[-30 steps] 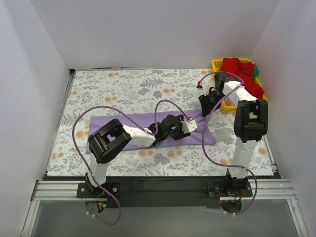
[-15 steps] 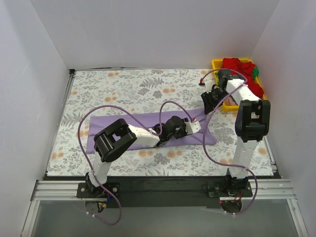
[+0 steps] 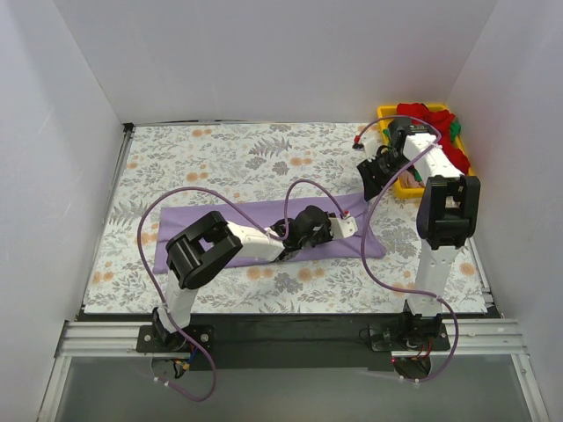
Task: Fold and stack the t-shirts
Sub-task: Fold the tshirt
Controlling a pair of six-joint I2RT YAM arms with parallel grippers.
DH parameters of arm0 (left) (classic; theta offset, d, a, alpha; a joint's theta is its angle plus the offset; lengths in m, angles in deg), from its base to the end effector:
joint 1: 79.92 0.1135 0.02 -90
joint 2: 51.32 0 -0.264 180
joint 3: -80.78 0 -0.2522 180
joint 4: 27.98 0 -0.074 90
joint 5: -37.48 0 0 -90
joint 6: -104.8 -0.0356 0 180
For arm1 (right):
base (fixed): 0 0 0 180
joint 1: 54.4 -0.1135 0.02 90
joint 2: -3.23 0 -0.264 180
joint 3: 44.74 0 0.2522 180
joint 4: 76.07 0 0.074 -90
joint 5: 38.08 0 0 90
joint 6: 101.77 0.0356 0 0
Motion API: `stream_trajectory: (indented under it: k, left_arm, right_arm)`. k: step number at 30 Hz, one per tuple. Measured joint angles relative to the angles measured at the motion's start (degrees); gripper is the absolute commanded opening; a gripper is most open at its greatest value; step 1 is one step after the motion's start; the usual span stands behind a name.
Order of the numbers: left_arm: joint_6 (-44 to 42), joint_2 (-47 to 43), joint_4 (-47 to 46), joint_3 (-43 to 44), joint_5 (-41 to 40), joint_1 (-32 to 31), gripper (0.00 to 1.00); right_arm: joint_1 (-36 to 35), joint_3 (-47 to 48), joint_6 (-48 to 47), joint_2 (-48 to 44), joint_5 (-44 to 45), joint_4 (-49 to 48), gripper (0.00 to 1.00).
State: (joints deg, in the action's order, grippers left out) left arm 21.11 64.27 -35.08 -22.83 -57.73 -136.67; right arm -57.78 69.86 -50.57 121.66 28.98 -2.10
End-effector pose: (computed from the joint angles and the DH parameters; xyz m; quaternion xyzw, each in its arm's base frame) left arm 0.2342 -0.3513 0.1340 0.3526 0.8002 -0.2190 0.4330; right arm 0.4183 0.0386 0.2244 -0.3704 0.9016 0.1567 0.1594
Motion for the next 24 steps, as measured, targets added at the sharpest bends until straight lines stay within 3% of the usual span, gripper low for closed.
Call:
stream_trajectory:
  k: [3, 13, 14, 15, 17, 24]
  left_arm:
    - [-1.03, -0.57, 0.09, 0.0, 0.0, 0.0, 0.25]
    - [-2.78, -1.18, 1.25, 0.04, 0.09, 0.42, 0.22]
    - [-2.84, -1.18, 1.4, 0.11, 0.09, 0.52, 0.25]
    - [-2.86, -1.2, 1.64, 0.11, 0.09, 0.61, 0.26]
    - [-2.93, -1.51, 2.34, 0.15, 0.11, 0.94, 0.28]
    - [-2.91, -3.28, 4.31, 1.11, 0.11, 1.33, 0.23]
  right_arm:
    - [0.0, 0.39, -0.9, 0.39, -0.09, 0.79, 0.61]
    - [0.0, 0.72, -2.16, 0.61, -0.42, 2.05, 0.63]
    - [0.0, 0.74, -2.27, 0.61, -0.44, 2.21, 0.66]
    - [0.0, 0.74, -2.43, 0.61, -0.46, 2.45, 0.75]
    - [0.0, 0.74, -2.97, 0.61, -0.63, 2.8, 0.79]
    - [0.0, 1.7, -3.69, 0.68, -1.68, 3.39, 0.79]
